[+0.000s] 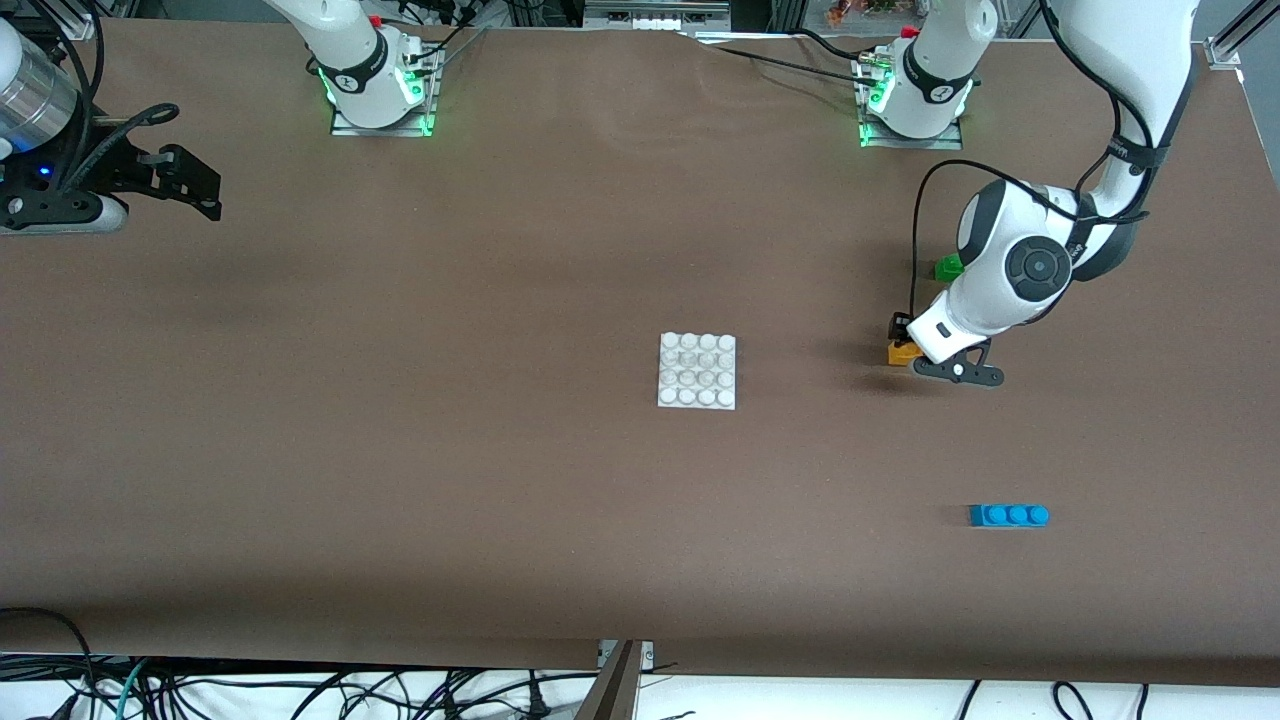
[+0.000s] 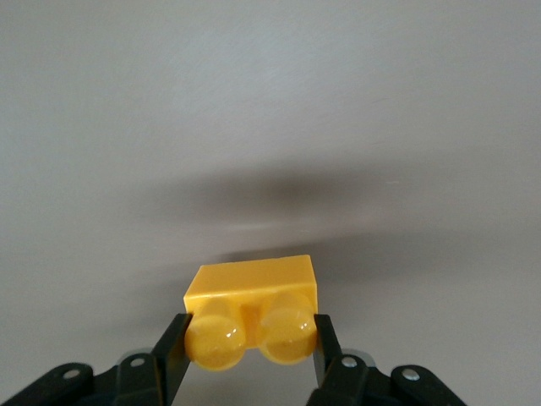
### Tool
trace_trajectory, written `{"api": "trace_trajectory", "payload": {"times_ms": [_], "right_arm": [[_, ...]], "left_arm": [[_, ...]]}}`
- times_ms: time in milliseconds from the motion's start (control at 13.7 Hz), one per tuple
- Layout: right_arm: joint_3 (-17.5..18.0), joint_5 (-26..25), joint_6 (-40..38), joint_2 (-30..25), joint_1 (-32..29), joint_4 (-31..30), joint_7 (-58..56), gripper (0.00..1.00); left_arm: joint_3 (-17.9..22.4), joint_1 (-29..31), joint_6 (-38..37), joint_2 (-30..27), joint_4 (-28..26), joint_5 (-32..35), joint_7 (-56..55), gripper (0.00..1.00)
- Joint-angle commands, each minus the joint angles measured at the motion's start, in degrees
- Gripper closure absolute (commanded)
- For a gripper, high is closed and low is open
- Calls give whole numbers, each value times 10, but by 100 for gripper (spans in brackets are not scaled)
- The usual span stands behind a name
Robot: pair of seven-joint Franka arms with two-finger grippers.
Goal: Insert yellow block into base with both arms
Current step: 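Carry the yellow block over the white base plate with the left gripper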
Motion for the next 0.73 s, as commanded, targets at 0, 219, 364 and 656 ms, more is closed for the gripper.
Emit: {"api": "trace_trajectory", "payload": {"times_ms": [0, 219, 364, 656], "right_arm": [[0, 10, -3, 4, -3, 14, 2, 1], [0, 10, -3, 5, -4, 14, 2, 1], [-1, 15, -3, 5, -6, 14, 1, 1], [-1, 17, -1, 5, -6, 14, 2, 1]], "left_arm": [[-52, -16, -157, 17, 139, 5, -46, 84], [-58, -94, -195, 60, 237, 4, -93, 84], [-57, -137, -199, 109, 305, 3, -135, 84], [-55, -197, -199, 205, 408, -6, -279, 84]]}}
